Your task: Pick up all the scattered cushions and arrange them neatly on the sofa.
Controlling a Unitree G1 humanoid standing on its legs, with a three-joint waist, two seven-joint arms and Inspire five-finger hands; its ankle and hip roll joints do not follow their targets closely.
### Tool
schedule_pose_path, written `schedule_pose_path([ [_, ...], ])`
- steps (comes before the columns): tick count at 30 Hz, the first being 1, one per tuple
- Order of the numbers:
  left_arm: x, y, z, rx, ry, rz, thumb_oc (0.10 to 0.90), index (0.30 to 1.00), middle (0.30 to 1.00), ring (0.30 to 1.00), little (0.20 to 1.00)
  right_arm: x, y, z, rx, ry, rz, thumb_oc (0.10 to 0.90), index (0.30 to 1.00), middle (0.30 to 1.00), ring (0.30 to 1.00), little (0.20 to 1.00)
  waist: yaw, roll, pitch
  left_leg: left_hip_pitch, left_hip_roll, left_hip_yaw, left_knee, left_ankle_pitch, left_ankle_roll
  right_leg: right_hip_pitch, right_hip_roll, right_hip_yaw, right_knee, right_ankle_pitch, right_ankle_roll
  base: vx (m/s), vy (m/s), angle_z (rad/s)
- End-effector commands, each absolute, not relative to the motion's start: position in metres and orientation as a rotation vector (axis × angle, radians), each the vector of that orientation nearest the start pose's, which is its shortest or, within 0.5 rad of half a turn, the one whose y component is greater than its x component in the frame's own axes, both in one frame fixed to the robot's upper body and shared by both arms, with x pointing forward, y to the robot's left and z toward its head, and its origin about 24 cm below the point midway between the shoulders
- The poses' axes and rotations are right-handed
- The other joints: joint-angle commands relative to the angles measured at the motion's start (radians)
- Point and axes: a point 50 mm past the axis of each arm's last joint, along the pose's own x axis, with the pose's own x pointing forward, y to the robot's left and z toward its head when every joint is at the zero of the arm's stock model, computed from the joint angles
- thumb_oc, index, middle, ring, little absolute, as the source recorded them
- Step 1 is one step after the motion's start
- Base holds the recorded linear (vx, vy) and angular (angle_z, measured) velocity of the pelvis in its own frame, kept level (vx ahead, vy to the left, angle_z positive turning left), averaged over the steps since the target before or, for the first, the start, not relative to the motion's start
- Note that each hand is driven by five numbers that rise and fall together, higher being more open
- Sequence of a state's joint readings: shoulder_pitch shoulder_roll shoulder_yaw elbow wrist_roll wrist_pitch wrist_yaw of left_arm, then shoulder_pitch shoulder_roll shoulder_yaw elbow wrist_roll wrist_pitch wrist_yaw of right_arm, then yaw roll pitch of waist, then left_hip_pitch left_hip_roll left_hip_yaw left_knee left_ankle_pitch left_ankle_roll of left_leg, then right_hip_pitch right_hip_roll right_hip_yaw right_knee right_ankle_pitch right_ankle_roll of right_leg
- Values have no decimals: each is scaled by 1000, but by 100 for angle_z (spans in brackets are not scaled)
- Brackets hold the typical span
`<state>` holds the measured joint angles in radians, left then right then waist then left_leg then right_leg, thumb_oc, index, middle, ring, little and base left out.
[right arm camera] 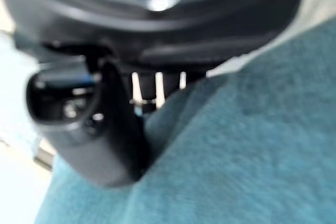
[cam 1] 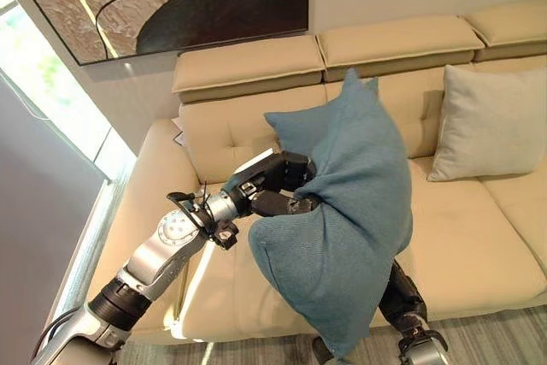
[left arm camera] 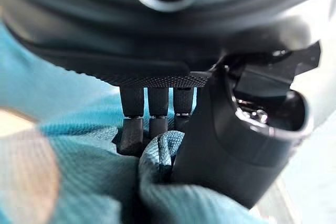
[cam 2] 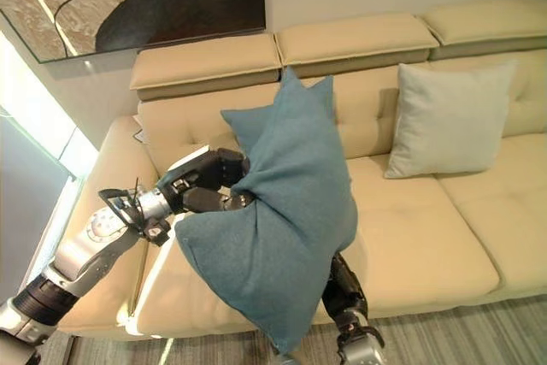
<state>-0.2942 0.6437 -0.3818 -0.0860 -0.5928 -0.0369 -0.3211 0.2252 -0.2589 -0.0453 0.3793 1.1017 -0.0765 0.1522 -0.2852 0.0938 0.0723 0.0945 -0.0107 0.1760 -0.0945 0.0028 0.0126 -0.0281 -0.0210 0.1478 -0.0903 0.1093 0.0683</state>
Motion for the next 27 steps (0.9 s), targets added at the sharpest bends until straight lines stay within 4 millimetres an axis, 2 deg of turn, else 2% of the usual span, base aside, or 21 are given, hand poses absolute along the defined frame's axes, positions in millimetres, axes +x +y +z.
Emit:
schedule_pose_path([
  [1,285,147,162,227,-427,-662,400,300,300,300,300,213,-230,4,741,-28,-102,400,300,300,300,300,2,-50,-143,15,4,21,11,-96,-38,15,18,-34,111,-177,48,0,0,0],
  [3,279,157,151,247,-410,-592,400,300,300,300,300,212,-239,13,681,-67,-142,400,300,300,300,300,4,-59,-140,13,8,23,13,-99,-37,12,21,-31,110,-177,45,-8,-25,-3],
  [5,269,171,124,154,-337,-473,400,300,300,300,300,209,-248,22,611,-110,-190,400,300,300,300,300,10,-74,-136,9,13,27,18,-103,-35,8,28,-17,103,-175,39,-23,-56,-15],
  [6,265,173,115,126,-311,-440,400,300,300,300,300,208,-248,23,608,-117,-203,400,300,300,300,300,13,-78,-134,8,15,31,21,-105,-35,6,32,-10,100,-173,38,-18,-26,-21],
  [7,265,173,115,126,-310,-439,400,300,300,300,300,208,-248,23,607,-116,-203,400,300,300,300,300,13,-77,-135,8,15,32,22,-105,-35,6,32,-8,100,-173,38,-27,-41,-24],
  [8,258,179,101,94,-269,-382,400,300,300,300,300,208,-248,29,579,-143,-209,400,300,300,300,300,16,-85,-131,3,19,41,37,-115,-34,4,40,7,94,-167,37,-34,-40,-18],
  [12,244,189,73,20,-164,-287,400,300,300,300,300,208,-248,34,475,-141,-214,400,300,300,300,300,21,-104,-114,-19,31,65,108,-143,-31,-5,62,59,87,-152,39,-53,-32,-29],
  [13,244,189,73,20,-164,-287,400,300,300,300,300,208,-248,34,475,-141,-214,400,300,300,300,300,21,-104,-114,-19,31,65,108,-143,-31,-5,62,59,87,-152,39,-73,-5,-40],
  [14,240,192,64,21,-127,-259,400,300,300,300,300,213,-245,35,450,-130,-197,400,300,300,300,300,42,-117,-95,-41,30,36,167,-160,-33,-15,78,100,101,-146,41,-119,-17,-40],
  [16,237,194,60,22,-113,-240,400,300,300,300,300,220,-239,33,417,-103,-166,400,300,300,300,300,84,-131,-72,-91,-16,-108,217,-164,-36,-42,91,138,117,-130,43,-144,-6,-58],
  [18,232,193,52,12,-82,-246,400,300,300,300,300,222,-233,30,391,-67,-127,400,300,300,300,300,89,-135,-70,-94,-41,-178,211,-175,-27,-52,98,166,113,-114,46,-47,48,-134],
  [20,227,197,46,15,-54,-237,400,300,300,300,300,223,-230,26,387,-44,-109,400,300,300,300,300,93,-141,-71,-96,-52,-199,214,-178,-20,-64,102,193,106,-97,55,-41,82,-100],
  [22,225,197,43,12,-39,-237,400,300,300,300,300,223,-227,25,391,-38,-97,400,300,300,300,300,95,-143,-76,-96,-52,-191,204,-176,-16,-71,104,203,102,-89,59,-56,76,-41],
  [23,221,202,39,22,-13,-227,400,300,300,300,300,222,-224,24,393,-30,-87,400,300,300,300,300,102,-152,-75,-97,-50,-173,190,-170,-9,-86,106,215,101,-73,73,-92,92,-51],
  [27,219,204,36,34,6,-223,400,300,300,300,300,223,-216,23,375,-16,-58,400,300,300,300,300,119,-169,-67,-98,-51,-152,167,-158,9,-114,121,231,113,-60,89,-100,66,-51],
])
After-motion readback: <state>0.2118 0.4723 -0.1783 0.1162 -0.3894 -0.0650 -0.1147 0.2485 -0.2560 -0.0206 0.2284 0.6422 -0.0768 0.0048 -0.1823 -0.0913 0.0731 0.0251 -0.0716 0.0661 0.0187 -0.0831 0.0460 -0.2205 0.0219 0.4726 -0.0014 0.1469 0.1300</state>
